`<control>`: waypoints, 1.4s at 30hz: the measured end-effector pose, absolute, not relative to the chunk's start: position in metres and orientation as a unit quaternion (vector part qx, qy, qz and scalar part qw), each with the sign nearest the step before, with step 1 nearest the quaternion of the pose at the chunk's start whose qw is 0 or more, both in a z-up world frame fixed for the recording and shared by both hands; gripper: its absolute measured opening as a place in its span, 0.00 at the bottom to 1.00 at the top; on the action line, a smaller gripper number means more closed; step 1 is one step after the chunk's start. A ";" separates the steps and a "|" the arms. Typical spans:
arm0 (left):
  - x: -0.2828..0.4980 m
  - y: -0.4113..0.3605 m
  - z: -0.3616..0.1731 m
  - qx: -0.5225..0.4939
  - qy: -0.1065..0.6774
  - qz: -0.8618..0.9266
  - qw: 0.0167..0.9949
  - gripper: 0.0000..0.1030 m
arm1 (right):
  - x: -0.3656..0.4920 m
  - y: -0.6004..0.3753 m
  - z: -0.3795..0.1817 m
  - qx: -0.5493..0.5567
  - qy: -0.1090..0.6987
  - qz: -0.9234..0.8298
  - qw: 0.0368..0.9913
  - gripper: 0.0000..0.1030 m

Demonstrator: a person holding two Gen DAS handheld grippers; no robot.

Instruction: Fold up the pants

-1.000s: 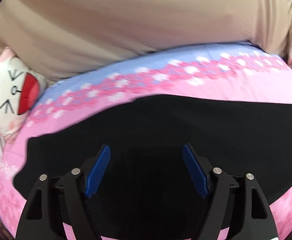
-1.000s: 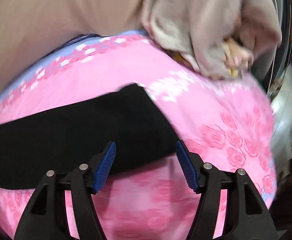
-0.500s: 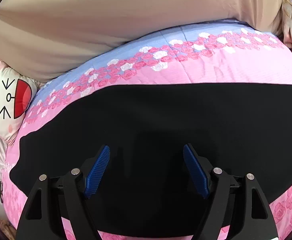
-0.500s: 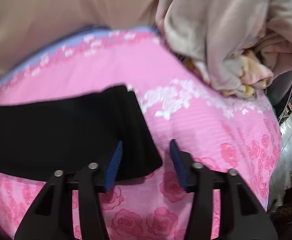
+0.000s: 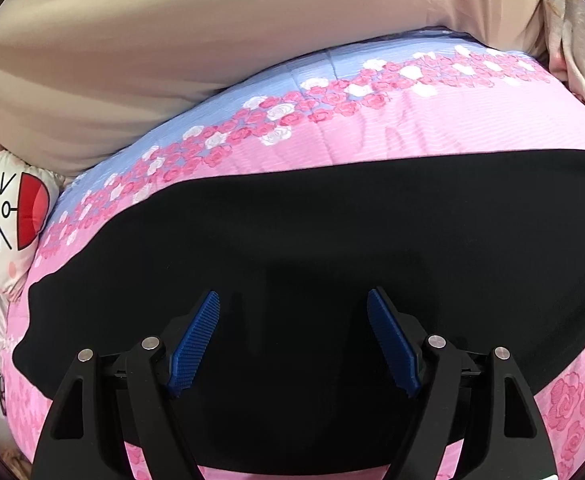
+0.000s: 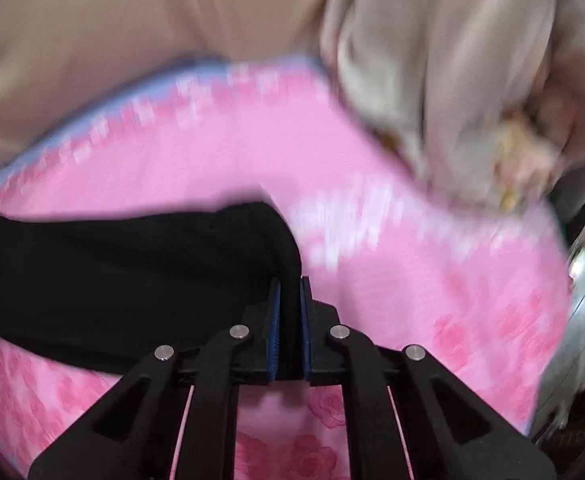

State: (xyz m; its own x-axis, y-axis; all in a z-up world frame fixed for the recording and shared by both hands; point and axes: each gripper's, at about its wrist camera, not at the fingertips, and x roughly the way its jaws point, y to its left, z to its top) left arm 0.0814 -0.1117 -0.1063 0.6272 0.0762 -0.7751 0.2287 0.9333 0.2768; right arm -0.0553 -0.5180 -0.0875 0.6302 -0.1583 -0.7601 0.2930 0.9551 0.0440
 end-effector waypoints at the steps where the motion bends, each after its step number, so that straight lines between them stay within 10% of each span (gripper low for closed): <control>1: 0.082 -0.111 -0.109 0.177 0.431 -0.042 0.884 0.73 | -0.058 -0.516 -0.084 0.080 0.409 -0.127 0.900 0.19; 5: 0.081 -0.108 -0.108 0.174 0.432 -0.042 0.884 0.74 | -0.081 -0.523 -0.068 0.125 0.388 -0.131 0.904 0.65; 7: 0.080 -0.104 -0.108 0.174 0.434 -0.042 0.883 0.75 | -0.077 -0.531 -0.078 0.170 0.407 -0.097 0.892 0.67; 11: 0.078 -0.092 -0.111 0.170 0.436 -0.037 0.883 0.77 | -0.067 -0.518 -0.092 0.147 0.421 -0.099 0.889 0.53; 14: 0.073 -0.079 -0.108 0.161 0.436 -0.031 0.885 0.77 | -0.061 -0.511 -0.087 0.184 0.424 -0.079 0.883 0.19; 26: 0.057 0.033 -0.092 0.093 0.422 0.020 0.902 0.77 | 0.011 -0.306 -0.002 0.131 0.371 0.118 0.912 0.18; 42: 0.066 0.175 -0.090 0.053 0.414 0.063 0.907 0.77 | 0.091 -0.033 -0.094 -0.016 0.473 0.209 0.856 0.18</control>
State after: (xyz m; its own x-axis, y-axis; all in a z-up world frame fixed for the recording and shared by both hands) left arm 0.0660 0.1750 -0.0901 0.6496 0.1579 -0.7437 -0.0696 0.9864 0.1486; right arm 0.0908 -0.0331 -0.0939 0.4647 0.3433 -0.8162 -0.3732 0.9118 0.1711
